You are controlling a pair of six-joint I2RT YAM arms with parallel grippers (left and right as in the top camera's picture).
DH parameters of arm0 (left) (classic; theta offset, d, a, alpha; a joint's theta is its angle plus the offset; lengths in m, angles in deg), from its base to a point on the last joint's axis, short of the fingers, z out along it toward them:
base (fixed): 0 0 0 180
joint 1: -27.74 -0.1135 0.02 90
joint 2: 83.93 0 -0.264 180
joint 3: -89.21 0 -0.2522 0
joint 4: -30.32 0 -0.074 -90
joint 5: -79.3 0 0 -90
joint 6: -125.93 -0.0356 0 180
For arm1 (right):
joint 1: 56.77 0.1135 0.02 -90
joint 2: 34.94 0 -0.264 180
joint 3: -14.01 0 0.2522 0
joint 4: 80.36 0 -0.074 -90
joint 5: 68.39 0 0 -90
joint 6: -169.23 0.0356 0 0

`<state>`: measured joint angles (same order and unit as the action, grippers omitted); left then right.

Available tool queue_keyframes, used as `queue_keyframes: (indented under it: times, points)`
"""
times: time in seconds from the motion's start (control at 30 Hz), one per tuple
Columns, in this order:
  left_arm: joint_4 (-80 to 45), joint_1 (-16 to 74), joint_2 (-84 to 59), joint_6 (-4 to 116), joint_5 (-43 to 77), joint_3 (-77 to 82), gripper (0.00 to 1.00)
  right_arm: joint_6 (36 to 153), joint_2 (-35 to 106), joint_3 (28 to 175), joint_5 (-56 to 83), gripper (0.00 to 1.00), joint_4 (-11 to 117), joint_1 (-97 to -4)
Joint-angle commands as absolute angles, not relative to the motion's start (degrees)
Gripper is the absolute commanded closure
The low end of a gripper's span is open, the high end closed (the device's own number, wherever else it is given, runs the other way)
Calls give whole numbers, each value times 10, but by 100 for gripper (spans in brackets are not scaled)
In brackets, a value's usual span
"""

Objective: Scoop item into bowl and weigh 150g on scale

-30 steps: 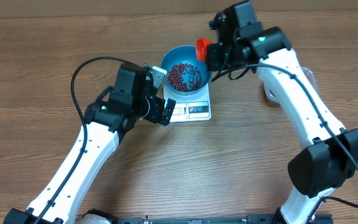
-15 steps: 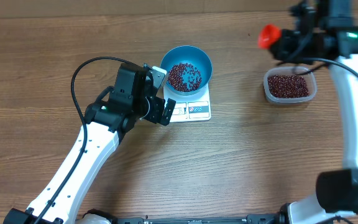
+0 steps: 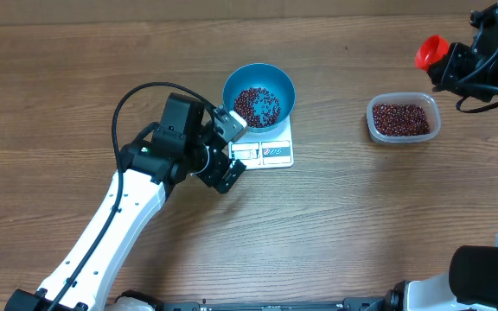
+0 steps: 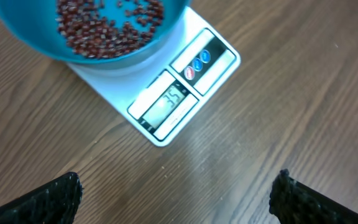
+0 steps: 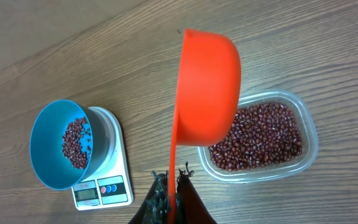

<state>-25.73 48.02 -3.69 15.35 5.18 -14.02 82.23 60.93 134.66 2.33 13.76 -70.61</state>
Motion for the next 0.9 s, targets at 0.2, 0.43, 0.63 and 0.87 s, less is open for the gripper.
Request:
queue_keyframes:
  times: [0.2,0.43,0.63,0.87]
  points:
    - [-274,481,-127,131,77,-143,0,817,600,1358,18,96,138,-707]
    - [-231,452,-196,206,58,-206,0,816,600,1358,18,96,137,-707]
    - [-162,445,-218,221,80,-279,0,812,600,1358,20,96,133,-707]
    - [-164,445,-217,207,92,-289,1,812,600,1358,20,96,133,-707]
